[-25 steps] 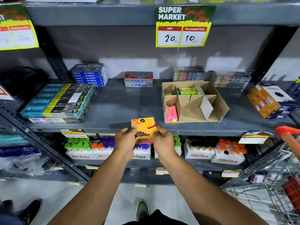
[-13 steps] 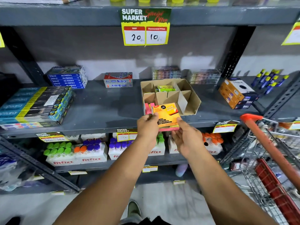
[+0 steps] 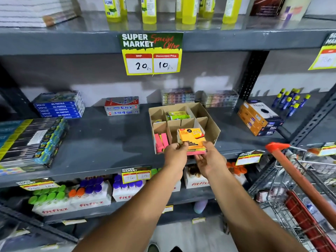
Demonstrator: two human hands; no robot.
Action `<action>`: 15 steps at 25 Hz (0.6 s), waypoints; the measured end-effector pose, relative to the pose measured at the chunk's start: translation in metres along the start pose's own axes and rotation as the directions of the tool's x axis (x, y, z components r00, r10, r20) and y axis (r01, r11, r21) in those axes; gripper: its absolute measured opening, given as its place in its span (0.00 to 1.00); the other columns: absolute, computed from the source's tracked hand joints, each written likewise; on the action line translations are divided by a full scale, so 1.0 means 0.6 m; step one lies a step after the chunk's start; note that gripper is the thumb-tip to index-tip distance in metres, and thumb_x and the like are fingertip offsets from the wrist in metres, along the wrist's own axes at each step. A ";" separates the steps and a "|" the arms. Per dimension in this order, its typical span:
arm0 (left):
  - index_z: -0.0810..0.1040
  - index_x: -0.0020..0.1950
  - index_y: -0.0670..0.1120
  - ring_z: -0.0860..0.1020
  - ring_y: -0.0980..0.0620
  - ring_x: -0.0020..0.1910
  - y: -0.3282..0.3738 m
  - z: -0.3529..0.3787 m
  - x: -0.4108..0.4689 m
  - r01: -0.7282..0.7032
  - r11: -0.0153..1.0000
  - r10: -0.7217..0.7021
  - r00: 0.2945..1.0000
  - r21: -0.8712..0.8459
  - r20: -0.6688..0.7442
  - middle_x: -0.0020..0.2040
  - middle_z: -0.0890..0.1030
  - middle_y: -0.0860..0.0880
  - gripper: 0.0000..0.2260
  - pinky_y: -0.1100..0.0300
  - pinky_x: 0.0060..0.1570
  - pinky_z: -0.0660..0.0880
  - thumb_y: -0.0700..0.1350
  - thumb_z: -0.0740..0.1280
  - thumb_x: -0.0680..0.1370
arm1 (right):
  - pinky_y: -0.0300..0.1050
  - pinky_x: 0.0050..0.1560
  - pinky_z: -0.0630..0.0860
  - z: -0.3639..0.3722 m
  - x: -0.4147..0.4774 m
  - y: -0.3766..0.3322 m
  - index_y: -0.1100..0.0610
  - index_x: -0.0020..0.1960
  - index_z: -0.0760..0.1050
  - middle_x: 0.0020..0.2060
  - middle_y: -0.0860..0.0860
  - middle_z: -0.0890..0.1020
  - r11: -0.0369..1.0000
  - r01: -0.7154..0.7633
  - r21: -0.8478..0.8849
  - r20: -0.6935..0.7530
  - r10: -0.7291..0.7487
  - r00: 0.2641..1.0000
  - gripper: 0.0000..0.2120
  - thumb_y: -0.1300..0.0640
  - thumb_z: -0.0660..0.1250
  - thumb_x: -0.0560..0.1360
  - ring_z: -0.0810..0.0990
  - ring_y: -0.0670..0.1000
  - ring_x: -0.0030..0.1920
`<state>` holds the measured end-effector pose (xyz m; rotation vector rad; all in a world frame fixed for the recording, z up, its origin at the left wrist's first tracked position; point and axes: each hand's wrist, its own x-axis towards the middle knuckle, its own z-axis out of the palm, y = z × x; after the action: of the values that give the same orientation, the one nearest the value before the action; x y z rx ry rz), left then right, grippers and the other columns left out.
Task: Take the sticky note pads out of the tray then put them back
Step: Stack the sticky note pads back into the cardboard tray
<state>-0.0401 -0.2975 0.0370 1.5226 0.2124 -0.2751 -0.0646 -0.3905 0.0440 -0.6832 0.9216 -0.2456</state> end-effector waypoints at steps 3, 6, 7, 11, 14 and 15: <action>0.80 0.46 0.44 0.73 0.52 0.35 -0.010 0.003 0.000 -0.030 0.998 0.033 0.998 0.063 -0.050 0.42 0.81 0.47 0.08 0.60 0.34 0.69 0.39 0.61 0.78 | 0.46 0.40 0.83 0.018 0.013 0.006 0.61 0.60 0.73 0.43 0.59 0.86 1.000 -0.021 -0.006 -0.003 0.021 1.000 0.23 0.60 0.75 0.68 0.87 0.56 0.39; 0.79 0.53 0.44 0.73 0.51 0.38 -0.020 0.006 -0.005 -0.036 0.996 0.041 0.997 0.078 -0.067 0.46 0.80 0.46 0.12 0.57 0.34 0.74 0.37 0.58 0.78 | 0.50 0.45 0.84 0.034 0.021 0.012 0.61 0.58 0.70 0.45 0.60 0.85 1.000 -0.004 -0.003 -0.040 0.004 0.999 0.23 0.61 0.76 0.68 0.86 0.58 0.42; 0.79 0.55 0.45 0.76 0.50 0.42 -0.023 0.007 -0.007 -0.041 0.997 0.045 0.997 0.067 -0.064 0.48 0.80 0.47 0.13 0.60 0.34 0.74 0.36 0.57 0.78 | 0.53 0.48 0.83 0.039 0.023 0.015 0.61 0.58 0.70 0.45 0.61 0.84 1.000 0.002 -0.001 -0.049 -0.002 0.999 0.23 0.61 0.76 0.68 0.86 0.59 0.42; 0.77 0.61 0.48 0.76 0.48 0.57 -0.029 0.009 -0.006 -0.087 0.995 0.089 0.995 0.046 -0.042 0.58 0.80 0.48 0.17 0.71 0.40 0.68 0.35 0.56 0.78 | 0.56 0.50 0.83 0.052 0.025 0.023 0.64 0.59 0.72 0.45 0.61 0.85 1.000 0.002 -0.004 -0.043 -0.002 0.999 0.23 0.61 0.76 0.68 0.86 0.60 0.43; 0.76 0.64 0.48 0.76 0.48 0.57 -0.030 0.007 -0.001 -0.092 0.995 0.092 0.996 0.037 -0.011 0.59 0.79 0.48 0.19 0.72 0.42 0.70 0.34 0.56 0.77 | 0.51 0.42 0.84 0.063 0.021 0.021 0.63 0.58 0.73 0.46 0.60 0.85 1.000 0.001 -0.013 -0.052 -0.001 0.999 0.20 0.60 0.75 0.69 0.86 0.58 0.41; 0.75 0.64 0.49 0.75 0.49 0.57 -0.029 0.007 -0.002 -0.098 0.995 0.098 0.995 0.032 0.004 0.59 0.79 0.49 0.20 0.70 0.44 0.71 0.34 0.56 0.77 | 0.48 0.38 0.83 0.067 0.021 0.020 0.63 0.58 0.73 0.46 0.60 0.85 1.000 0.001 -0.014 -0.064 -0.001 0.998 0.19 0.59 0.74 0.70 0.86 0.57 0.40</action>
<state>-0.0467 -0.3022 0.0213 1.5599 0.1319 -0.2032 -0.0262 -0.3695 0.0446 -0.6920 0.9846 -0.2632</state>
